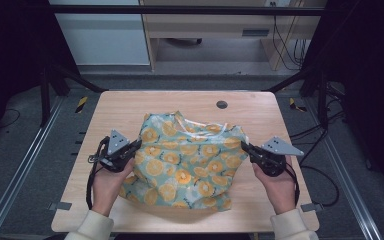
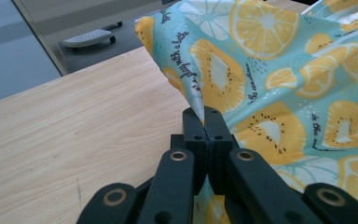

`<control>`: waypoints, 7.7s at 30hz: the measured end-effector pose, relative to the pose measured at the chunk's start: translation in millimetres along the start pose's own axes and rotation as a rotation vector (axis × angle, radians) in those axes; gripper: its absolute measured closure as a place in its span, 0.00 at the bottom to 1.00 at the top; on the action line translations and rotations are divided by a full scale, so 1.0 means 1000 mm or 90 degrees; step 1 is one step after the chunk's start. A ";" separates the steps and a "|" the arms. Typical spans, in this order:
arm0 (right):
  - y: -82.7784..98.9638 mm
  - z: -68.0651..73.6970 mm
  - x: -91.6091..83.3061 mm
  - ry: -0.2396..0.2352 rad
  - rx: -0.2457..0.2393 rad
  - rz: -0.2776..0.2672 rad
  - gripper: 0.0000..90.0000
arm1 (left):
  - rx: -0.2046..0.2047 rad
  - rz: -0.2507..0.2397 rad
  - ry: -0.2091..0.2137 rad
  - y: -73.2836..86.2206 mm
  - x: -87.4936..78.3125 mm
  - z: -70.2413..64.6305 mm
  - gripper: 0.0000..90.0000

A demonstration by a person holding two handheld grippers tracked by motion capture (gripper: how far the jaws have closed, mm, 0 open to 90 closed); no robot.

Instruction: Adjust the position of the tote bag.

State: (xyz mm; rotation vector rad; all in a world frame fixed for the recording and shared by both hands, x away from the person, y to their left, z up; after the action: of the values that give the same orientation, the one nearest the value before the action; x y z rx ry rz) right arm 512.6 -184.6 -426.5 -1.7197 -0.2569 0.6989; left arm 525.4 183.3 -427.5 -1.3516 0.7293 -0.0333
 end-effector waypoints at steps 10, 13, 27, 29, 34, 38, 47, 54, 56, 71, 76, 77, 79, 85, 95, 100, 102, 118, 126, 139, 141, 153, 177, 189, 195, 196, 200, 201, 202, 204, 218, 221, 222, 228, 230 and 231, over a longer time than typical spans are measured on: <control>0.010 0.007 -0.015 -0.004 -0.001 -0.010 1.00 | 0.010 -0.038 0.006 0.002 -0.014 -0.009 1.00; 0.013 0.008 -0.019 -0.002 0.000 -0.010 1.00 | 0.021 -0.044 0.006 0.004 -0.019 -0.013 1.00; 0.019 0.017 -0.026 0.000 0.005 -0.019 0.99 | 0.022 -0.069 0.007 0.018 -0.029 -0.016 1.00; 0.019 0.020 -0.029 -0.002 0.000 -0.021 1.00 | 0.022 -0.074 0.009 0.019 -0.032 -0.016 1.00; 0.017 0.025 -0.036 -0.004 -0.006 -0.030 1.00 | 0.018 -0.089 0.020 0.019 -0.041 -0.017 1.00; 0.019 0.029 -0.042 -0.006 -0.012 -0.032 1.00 | 0.005 -0.105 0.038 0.019 -0.051 -0.020 1.00; 0.020 0.039 -0.058 -0.009 -0.020 -0.042 0.99 | -0.006 -0.118 0.068 0.025 -0.070 -0.026 1.00; 0.012 0.041 -0.077 -0.008 -0.019 -0.079 0.99 | 0.008 -0.121 0.092 0.023 -0.080 -0.033 1.00; 0.012 0.041 -0.079 -0.008 -0.020 -0.081 0.99 | 0.019 -0.115 0.098 0.027 -0.080 -0.036 1.00; 0.031 0.050 -0.091 -0.058 -0.029 -0.067 0.99 | 0.073 -0.076 0.121 0.055 -0.081 -0.042 1.00; 0.034 0.055 -0.093 -0.075 -0.040 -0.063 0.99 | 0.085 -0.061 0.123 0.061 -0.084 -0.040 1.00; 0.036 0.057 -0.092 -0.081 -0.042 -0.058 0.99 | 0.088 -0.053 0.125 0.063 -0.084 -0.040 1.00; 0.040 0.059 -0.089 -0.091 -0.047 -0.045 0.99 | 0.095 -0.041 0.124 0.068 -0.084 -0.039 1.00; 0.047 0.065 -0.086 -0.119 -0.057 -0.025 0.99 | 0.124 -0.016 0.125 0.077 -0.084 -0.038 1.00; 0.063 0.075 -0.077 -0.159 -0.083 0.036 0.99 | 0.178 0.062 0.122 0.097 -0.072 -0.040 1.00; 0.069 0.077 -0.072 -0.164 -0.096 0.061 0.99 | 0.209 0.089 0.112 0.102 -0.063 -0.040 1.00; 0.071 0.078 -0.069 -0.168 -0.103 0.071 0.99 | 0.213 0.101 0.110 0.104 -0.057 -0.039 1.00; 0.082 0.079 -0.052 -0.164 -0.115 0.131 0.99 | 0.238 0.151 0.097 0.111 -0.033 -0.044 0.99; 0.088 0.079 -0.039 -0.166 -0.107 0.162 0.99 | 0.245 0.176 0.094 0.114 -0.019 -0.048 0.99; 0.090 0.077 -0.027 -0.161 -0.102 0.178 0.99 | 0.220 0.173 0.098 0.111 0.001 -0.048 0.98; 0.090 0.076 -0.025 -0.162 -0.102 0.176 0.98 | 0.222 0.174 0.096 0.111 0.004 -0.048 0.98; 0.089 0.074 -0.016 -0.151 -0.100 0.179 0.97 | 0.207 0.174 0.092 0.111 0.019 -0.052 0.98; 0.087 0.069 -0.005 -0.125 -0.087 0.182 0.79 | 0.143 0.158 0.067 0.104 0.026 -0.043 0.83; 0.076 0.064 -0.021 -0.064 -0.038 0.139 0.28 | 0.057 0.073 0.066 0.078 -0.023 -0.038 0.32; 0.073 0.064 -0.023 -0.066 -0.020 0.132 0.21 | 0.047 0.041 0.060 0.038 -0.036 -0.047 0.29; 0.072 0.064 -0.023 -0.069 -0.020 0.129 0.20 | 0.056 0.041 0.056 0.029 -0.035 -0.049 0.29; 0.064 0.067 -0.025 -0.077 -0.014 0.111 0.22 | 0.096 0.068 0.058 -0.002 -0.019 -0.059 0.28; 0.059 0.067 -0.027 -0.077 -0.018 0.101 0.25 | 0.103 0.077 0.058 -0.007 -0.014 -0.061 0.27; 0.054 0.068 -0.028 -0.076 -0.021 0.094 0.26 | 0.106 0.083 0.054 -0.012 -0.008 -0.063 0.27; 0.044 0.066 -0.029 -0.065 -0.023 0.092 0.32 | 0.117 0.090 0.045 -0.021 0.000 -0.064 0.27; 0.036 0.053 0.023 -0.103 0.034 0.185 0.29 | 0.111 0.192 0.052 -0.005 0.031 -0.064 0.23; 0.042 0.062 0.021 -0.140 0.048 0.205 0.25 | 0.115 0.201 0.060 0.011 0.027 -0.066 0.23; 0.044 0.065 0.019 -0.147 0.048 0.211 0.26 | 0.113 0.202 0.064 0.014 0.025 -0.067 0.23; 0.050 0.076 0.014 -0.178 0.017 0.217 0.69 | 0.099 0.205 0.080 0.023 0.021 -0.068 0.37; 0.047 0.077 0.013 -0.174 0.001 0.202 0.82 | 0.097 0.206 0.084 0.025 0.021 -0.069 0.44; 0.046 0.077 0.012 -0.172 -0.006 0.193 0.90 | 0.095 0.205 0.085 0.025 0.021 -0.069 0.48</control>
State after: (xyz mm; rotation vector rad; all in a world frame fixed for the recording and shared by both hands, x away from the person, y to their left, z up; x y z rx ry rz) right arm 468.9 -128.6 -482.2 -1.6887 -0.1875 1.1575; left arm 497.8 121.2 -461.9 -1.0851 1.0307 0.0782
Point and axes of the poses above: each handheld gripper's, and its own axes: x roughly forward along the jaws, y roughly out of its underside, z roughly to its left, the point moved 7 cm from there along x, roughly forward along the jaws, and after that the axes turned 6 degrees about -x, right-handed, at the moved point
